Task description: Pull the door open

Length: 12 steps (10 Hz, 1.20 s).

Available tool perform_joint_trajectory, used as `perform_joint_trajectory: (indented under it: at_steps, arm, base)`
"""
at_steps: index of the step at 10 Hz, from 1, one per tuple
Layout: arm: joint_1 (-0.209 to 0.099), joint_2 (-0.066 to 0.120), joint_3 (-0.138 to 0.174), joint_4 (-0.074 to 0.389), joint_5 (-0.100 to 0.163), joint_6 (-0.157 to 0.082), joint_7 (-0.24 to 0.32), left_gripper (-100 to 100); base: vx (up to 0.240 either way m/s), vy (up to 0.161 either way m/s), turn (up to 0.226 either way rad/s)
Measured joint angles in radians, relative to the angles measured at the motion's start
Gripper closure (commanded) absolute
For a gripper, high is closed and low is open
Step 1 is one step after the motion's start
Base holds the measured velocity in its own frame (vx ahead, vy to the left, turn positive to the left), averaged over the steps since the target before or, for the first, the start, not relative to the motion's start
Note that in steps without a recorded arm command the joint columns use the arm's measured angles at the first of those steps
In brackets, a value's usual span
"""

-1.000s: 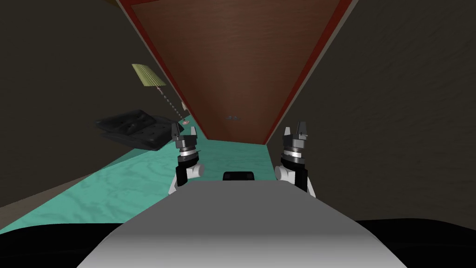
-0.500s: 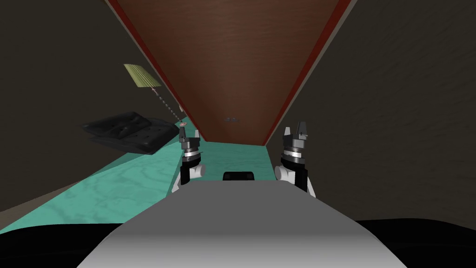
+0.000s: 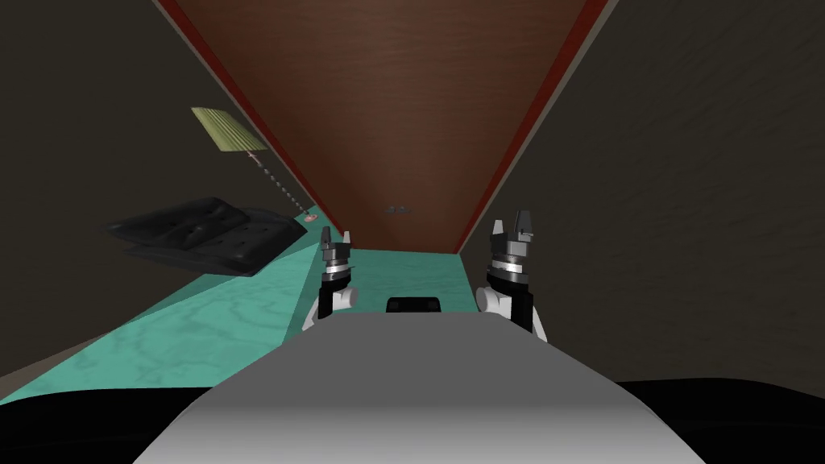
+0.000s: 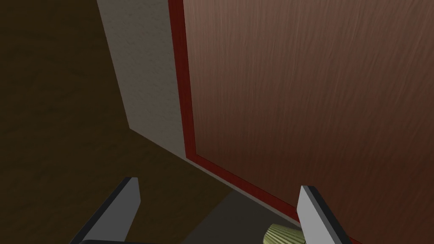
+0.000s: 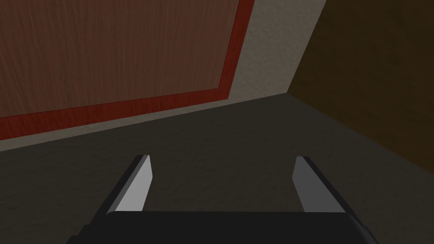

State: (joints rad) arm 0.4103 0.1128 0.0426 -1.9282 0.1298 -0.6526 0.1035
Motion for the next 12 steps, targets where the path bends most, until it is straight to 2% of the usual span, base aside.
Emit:
perform_joint_trajectory:
  at_steps: [5,9,12]
  arm:
    - [-0.027,0.025,0.004,0.118,0.006,-0.015,0.011,-100]
    - [-0.04,0.044,0.003,0.214,0.009,-0.034,0.02,-100]
    - [-0.041,0.051,-0.002,0.267,0.009,-0.046,0.023,-100]
  base:
    - [0.097,-0.009,-0.056]
    - [0.099,0.006,-0.059]
    - [0.08,0.0,-0.037]
